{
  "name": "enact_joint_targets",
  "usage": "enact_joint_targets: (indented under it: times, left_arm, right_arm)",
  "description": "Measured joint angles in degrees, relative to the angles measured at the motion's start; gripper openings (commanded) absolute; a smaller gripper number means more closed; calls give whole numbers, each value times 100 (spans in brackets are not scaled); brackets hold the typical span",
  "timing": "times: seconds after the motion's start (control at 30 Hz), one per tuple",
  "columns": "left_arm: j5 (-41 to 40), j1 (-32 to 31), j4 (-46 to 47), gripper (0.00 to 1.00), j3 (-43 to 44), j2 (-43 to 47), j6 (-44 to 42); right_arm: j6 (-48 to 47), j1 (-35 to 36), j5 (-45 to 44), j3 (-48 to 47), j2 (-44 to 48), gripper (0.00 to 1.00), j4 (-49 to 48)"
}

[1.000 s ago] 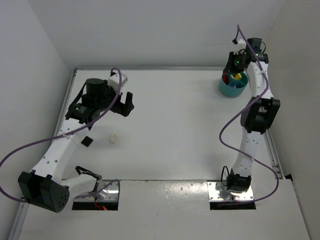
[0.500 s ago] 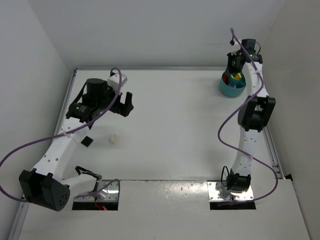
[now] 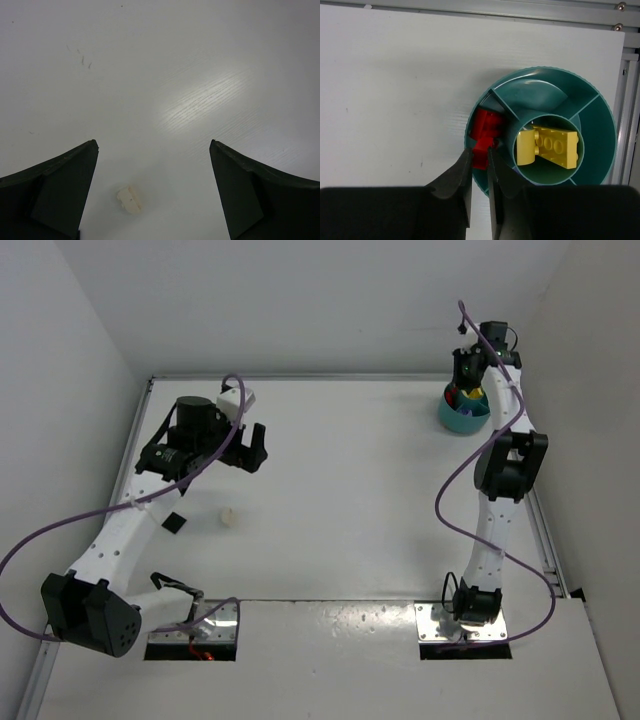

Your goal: Sort the legos into containers by color

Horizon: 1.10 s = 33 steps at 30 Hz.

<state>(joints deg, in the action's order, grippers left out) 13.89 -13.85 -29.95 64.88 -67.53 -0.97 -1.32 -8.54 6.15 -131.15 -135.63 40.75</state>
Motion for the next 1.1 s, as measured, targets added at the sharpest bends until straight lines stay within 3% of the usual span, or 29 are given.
enact_joint_targets:
  times: [0.27,0.43,0.77,0.87,1.1]
  left_arm:
    - [-227,28,13,100,-48,11,2]
    - [-280,306,-2,100,-212,164,11]
    - [-138,1287,-754,90,-994,444,-1322]
    - [-243,1346,-1108,84,-1360,367,-1700]
    - [-658,1174,-1239,83,-1753,-175,-1928]
  right_arm:
    - [-17,0,-24,0,-26,34,0]
    - [-17,0,70,0,-24,34,4]
    - [-24,127,1770,428,824,42,415]
    - [-24,299,2197,638,1231,44,481]
    - [-15,688,2702,1217,1609,46,575]
